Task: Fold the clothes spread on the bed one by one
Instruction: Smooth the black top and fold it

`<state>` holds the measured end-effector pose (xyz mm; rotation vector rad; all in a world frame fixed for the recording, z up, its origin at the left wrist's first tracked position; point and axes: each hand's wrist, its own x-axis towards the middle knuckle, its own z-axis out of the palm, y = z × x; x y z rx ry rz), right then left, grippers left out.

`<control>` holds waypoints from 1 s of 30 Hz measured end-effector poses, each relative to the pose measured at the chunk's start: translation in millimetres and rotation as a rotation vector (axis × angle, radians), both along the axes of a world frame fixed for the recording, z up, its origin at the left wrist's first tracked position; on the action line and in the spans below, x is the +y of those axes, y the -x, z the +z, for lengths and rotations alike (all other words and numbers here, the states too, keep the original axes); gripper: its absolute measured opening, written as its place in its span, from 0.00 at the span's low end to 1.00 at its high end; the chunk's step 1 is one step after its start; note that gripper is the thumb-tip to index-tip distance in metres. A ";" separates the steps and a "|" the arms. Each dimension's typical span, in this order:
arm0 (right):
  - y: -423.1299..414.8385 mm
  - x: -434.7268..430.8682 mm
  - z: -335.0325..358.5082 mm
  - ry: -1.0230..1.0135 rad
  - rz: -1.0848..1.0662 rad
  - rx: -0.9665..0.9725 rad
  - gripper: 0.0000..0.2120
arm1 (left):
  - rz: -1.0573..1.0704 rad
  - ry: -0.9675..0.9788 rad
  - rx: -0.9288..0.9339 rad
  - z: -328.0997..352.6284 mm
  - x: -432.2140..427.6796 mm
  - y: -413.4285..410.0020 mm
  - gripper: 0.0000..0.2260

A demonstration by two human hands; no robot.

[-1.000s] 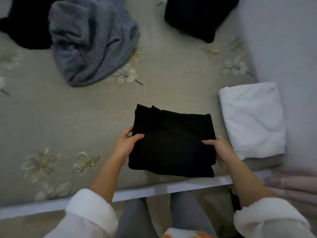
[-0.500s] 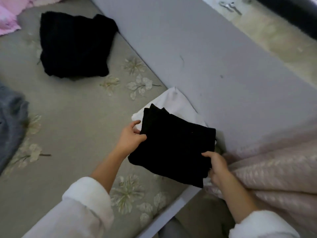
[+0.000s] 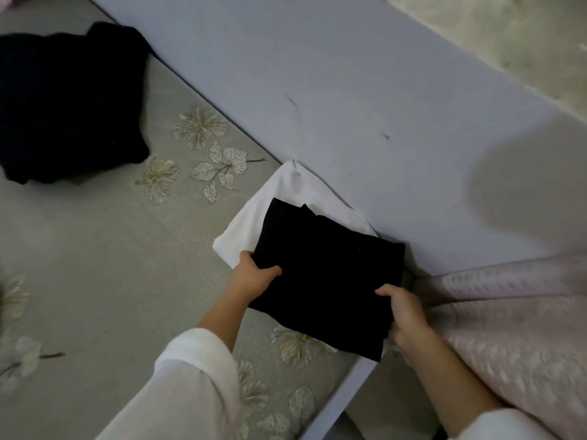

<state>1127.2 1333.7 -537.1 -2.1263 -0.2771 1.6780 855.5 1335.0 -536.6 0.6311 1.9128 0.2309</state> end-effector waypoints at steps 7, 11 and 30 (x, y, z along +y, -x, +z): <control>3.5 2.3 10.4 -0.147 -0.067 -0.035 0.06 | -0.065 -0.111 -0.046 40.2 39.5 15.7 0.12; 18.3 8.4 8.9 -0.199 -0.066 0.022 0.09 | -0.114 -0.222 0.067 64.4 80.1 26.5 0.18; 65.1 22.1 -40.0 -0.307 1.513 -0.735 0.47 | -0.741 -0.201 0.663 -48.5 41.5 4.4 0.44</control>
